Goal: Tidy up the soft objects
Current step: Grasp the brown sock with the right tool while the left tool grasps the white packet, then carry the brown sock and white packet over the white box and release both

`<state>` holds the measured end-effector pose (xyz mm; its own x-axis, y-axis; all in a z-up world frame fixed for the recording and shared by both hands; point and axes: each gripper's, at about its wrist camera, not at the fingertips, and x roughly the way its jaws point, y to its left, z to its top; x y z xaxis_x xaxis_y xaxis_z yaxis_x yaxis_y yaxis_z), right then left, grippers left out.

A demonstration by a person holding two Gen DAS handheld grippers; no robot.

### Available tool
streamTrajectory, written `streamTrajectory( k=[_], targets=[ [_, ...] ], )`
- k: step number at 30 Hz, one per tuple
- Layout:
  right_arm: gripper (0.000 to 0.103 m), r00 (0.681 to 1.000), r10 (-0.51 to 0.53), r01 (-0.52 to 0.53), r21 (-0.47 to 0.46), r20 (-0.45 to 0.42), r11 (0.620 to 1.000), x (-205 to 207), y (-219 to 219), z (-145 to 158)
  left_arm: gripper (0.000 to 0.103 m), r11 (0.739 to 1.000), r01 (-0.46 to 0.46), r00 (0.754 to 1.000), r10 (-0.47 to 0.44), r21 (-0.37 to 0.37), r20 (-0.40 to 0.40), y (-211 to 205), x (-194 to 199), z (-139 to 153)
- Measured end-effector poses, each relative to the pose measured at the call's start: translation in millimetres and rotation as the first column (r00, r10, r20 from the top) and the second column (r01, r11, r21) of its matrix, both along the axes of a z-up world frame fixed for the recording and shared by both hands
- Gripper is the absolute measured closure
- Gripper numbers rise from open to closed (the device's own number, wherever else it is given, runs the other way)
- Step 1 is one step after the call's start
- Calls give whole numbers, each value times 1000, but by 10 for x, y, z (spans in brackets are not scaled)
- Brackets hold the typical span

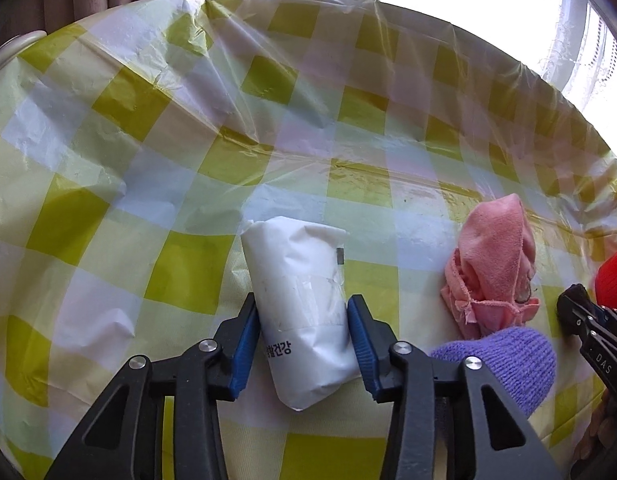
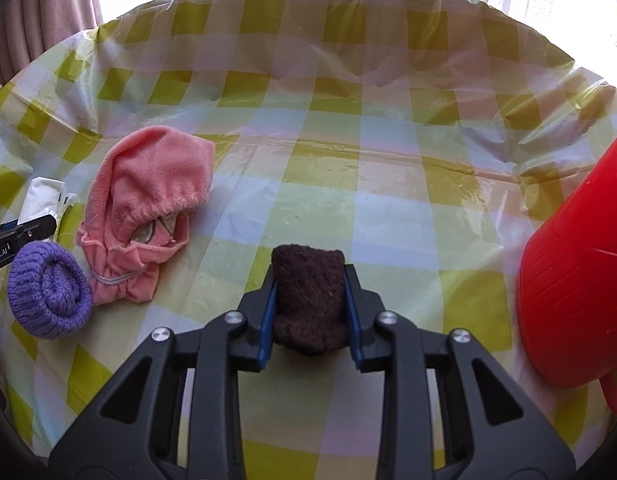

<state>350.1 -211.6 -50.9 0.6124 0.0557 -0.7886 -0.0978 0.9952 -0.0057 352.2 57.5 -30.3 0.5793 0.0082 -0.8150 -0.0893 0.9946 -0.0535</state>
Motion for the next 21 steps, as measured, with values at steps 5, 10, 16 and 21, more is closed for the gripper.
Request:
streamTrajectory(
  k=[5, 10, 16, 21],
  targets=[
    [72, 1000, -9, 9, 9, 20, 1000, -382, 2, 47, 59, 999, -14, 1000, 15, -32, 10, 1, -392, 15],
    [72, 999, -13, 13, 15, 38, 1000, -810, -21, 113, 59, 998, -46, 998, 47, -46, 32, 52, -843, 74],
    [73, 998, -35, 34, 13, 58, 999, -1350, -102, 206, 59, 993, -84, 995, 89, -85, 48, 168, -1421, 139],
    [73, 997, -40, 37, 38, 72, 999, -1731, -172, 290, 59, 994, -63, 995, 69, -87, 75, 88, -1859, 283]
  ],
)
